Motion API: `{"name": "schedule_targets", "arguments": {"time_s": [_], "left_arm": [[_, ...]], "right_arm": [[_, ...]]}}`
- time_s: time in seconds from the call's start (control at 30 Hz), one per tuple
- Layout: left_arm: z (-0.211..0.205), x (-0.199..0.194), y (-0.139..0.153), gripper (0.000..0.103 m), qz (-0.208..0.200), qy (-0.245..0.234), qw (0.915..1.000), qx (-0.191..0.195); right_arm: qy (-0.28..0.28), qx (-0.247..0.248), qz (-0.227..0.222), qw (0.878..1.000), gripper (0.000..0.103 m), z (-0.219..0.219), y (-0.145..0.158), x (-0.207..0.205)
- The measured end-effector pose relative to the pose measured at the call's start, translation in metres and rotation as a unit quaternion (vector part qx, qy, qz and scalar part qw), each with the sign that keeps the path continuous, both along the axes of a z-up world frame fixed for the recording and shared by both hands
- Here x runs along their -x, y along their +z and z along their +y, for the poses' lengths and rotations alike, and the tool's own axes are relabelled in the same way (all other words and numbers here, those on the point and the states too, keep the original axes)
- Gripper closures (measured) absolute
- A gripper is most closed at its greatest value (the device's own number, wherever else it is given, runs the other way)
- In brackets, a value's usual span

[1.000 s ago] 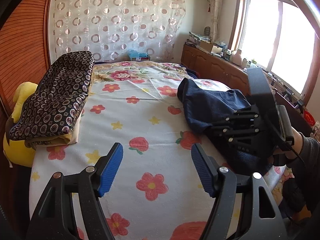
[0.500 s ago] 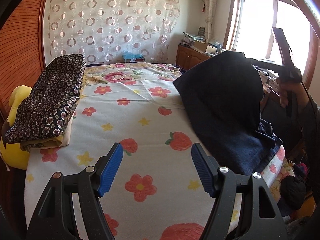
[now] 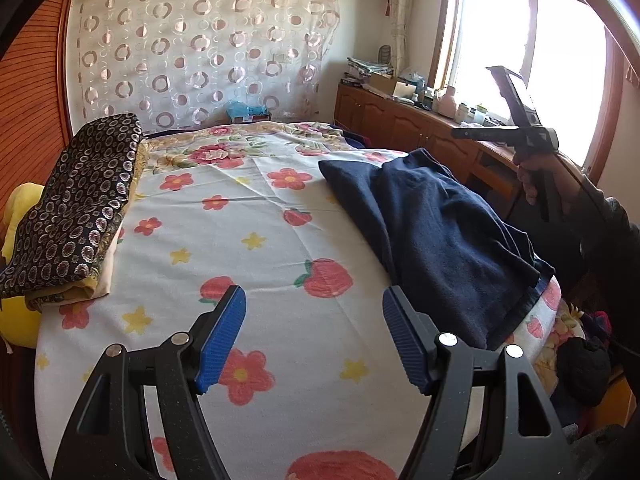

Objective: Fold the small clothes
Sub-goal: 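Grasp the navy shirt edge with the right tool, drag it, release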

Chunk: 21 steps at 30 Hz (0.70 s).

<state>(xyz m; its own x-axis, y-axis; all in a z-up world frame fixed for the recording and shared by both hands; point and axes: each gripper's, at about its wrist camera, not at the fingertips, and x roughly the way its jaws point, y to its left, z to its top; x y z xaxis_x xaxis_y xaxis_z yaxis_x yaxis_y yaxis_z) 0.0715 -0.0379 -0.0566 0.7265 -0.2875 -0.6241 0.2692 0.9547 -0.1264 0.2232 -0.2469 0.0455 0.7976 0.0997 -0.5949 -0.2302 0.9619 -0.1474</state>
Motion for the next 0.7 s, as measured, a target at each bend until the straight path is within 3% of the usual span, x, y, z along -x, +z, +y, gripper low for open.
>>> {"name": "schedule_targets", "arguments": {"time_s": [0.23, 0.47, 0.7], "left_arm": [[-0.02, 0.001, -0.003, 0.031, 0.004, -0.022, 0.9997, -0.004], [-0.044, 0.001, -0.008, 0.031, 0.012, -0.048, 0.9988, -0.007], [-0.066, 0.0, -0.015, 0.031, 0.024, -0.07, 0.9972, -0.011]], "right_arm": [[0.045, -0.005, -0.001, 0.999, 0.072, -0.014, -0.013, 0.076], [0.084, -0.077, 0.048, 0.992, 0.071, -0.059, -0.049, 0.129], [0.084, -0.071, 0.062, 0.992, 0.071, -0.087, -0.059, 0.17]]}}
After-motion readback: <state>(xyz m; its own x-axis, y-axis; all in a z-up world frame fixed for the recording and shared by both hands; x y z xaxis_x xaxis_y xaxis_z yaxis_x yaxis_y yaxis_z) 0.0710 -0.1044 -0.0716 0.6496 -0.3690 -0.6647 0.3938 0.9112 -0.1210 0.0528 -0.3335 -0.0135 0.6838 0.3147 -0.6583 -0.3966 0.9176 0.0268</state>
